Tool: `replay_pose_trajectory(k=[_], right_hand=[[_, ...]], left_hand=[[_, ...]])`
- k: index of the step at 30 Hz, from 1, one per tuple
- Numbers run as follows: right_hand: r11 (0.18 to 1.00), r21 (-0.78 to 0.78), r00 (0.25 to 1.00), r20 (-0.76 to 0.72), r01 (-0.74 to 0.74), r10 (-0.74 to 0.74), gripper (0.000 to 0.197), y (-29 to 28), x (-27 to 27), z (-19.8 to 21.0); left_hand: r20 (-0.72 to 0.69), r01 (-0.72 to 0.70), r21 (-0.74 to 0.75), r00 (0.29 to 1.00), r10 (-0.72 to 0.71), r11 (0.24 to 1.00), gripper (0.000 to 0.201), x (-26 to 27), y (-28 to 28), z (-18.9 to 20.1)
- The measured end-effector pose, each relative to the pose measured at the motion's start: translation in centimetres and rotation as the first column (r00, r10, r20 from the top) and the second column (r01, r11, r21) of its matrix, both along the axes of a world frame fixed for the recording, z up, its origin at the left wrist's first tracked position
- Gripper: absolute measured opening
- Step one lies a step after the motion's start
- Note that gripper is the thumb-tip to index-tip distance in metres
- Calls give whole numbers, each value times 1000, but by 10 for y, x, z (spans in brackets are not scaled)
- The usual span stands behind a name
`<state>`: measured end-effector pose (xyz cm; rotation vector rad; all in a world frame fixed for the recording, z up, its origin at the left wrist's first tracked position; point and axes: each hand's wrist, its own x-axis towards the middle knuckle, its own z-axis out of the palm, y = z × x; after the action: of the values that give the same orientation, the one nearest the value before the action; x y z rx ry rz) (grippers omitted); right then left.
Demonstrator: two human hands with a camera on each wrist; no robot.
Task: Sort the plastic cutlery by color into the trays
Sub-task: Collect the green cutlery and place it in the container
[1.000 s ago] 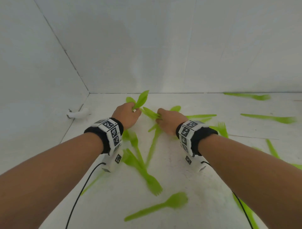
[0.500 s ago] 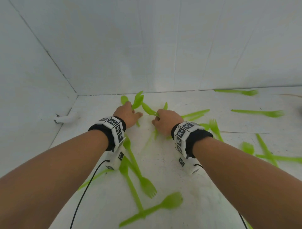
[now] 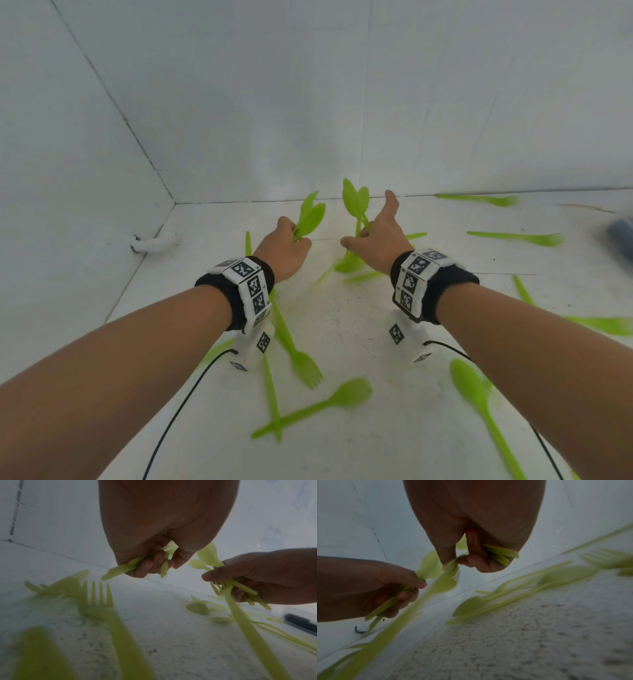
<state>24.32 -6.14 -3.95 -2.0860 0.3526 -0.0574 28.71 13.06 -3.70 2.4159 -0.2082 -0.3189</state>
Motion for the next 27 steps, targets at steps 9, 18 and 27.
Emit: replay_pose_trajectory(k=[9,18,27], right_hand=[[997,-78,999,-31,16,-18,31,-22,-25,-2],[826,-497,948,-290,-265,129,28,-37,-41,-7],[750,-557,926,-313,-358,210,21,-36,-50,-19]], left_hand=[[87,160,77,982,-166,984,22,-38,-1,2],[115,167,109,977,-179,980,21,-47,-3,-5],[102,188,317,968,-230,930,32,-17,-37,-21]])
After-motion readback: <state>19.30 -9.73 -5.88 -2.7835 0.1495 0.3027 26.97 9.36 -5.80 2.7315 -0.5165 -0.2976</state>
